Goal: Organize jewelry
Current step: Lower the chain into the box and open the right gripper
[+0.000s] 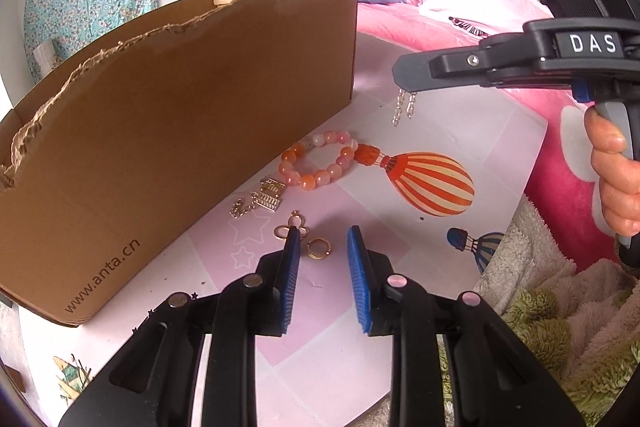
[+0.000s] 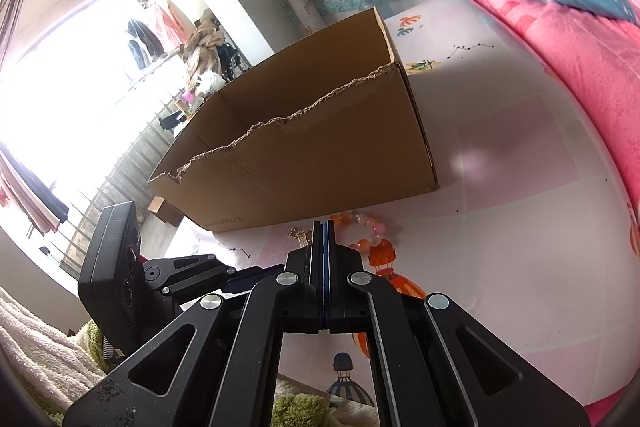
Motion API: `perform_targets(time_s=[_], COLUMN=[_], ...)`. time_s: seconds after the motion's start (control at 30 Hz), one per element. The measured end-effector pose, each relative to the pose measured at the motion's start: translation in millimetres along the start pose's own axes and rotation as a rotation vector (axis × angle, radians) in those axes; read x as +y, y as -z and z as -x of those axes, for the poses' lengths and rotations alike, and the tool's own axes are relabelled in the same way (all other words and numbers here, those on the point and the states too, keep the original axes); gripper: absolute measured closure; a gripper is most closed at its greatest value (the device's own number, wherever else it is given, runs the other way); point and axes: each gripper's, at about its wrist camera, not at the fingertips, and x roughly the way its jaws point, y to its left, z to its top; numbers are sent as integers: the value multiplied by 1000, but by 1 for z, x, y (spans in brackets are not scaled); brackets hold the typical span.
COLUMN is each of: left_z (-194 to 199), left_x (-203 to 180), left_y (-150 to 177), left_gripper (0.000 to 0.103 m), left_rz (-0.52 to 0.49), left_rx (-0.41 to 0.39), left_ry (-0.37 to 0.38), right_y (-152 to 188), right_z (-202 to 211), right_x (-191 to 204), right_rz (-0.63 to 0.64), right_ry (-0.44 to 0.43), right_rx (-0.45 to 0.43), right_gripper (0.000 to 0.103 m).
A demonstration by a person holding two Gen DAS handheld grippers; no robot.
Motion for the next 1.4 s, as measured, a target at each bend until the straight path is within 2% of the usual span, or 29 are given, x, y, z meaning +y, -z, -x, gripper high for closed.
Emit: perform_targets(time_s=[0.17,0.27,0.8,0.97,1.13,1.27,1.33,1.4], left_z=[-2,-3,9,34,75,105,110,105], left_x=[3,5,5,9,22,45,61,77], left_y=[2,2,0,-8,-30,-53,-63,-73], left_gripper=[83,92,94,94,94,94,94,94], left_rz=[-17,-17,3,14,50,82,120,155], left_rx=[-10,-19,-70,-141,-269,-364,-377,-342], left_ry=[18,23,10,13,28,-15,-34,-81], right_y=[1,1,-13,-29,-59,-86,-98,-107], right_z=[1,2,25,35,39,26,10,-10], right_x=[0,0,-2,13,39,58,65,70], right_rz=[-7,-8,-29,25,113,154,161,149], right_ry=[0,0,-43,-74,-161,-231,-248,-269], right_rx=[-4,-8,-84,-125,-192,-206,-182,-139], right_gripper=[103,103,103,103,103,103,103,103])
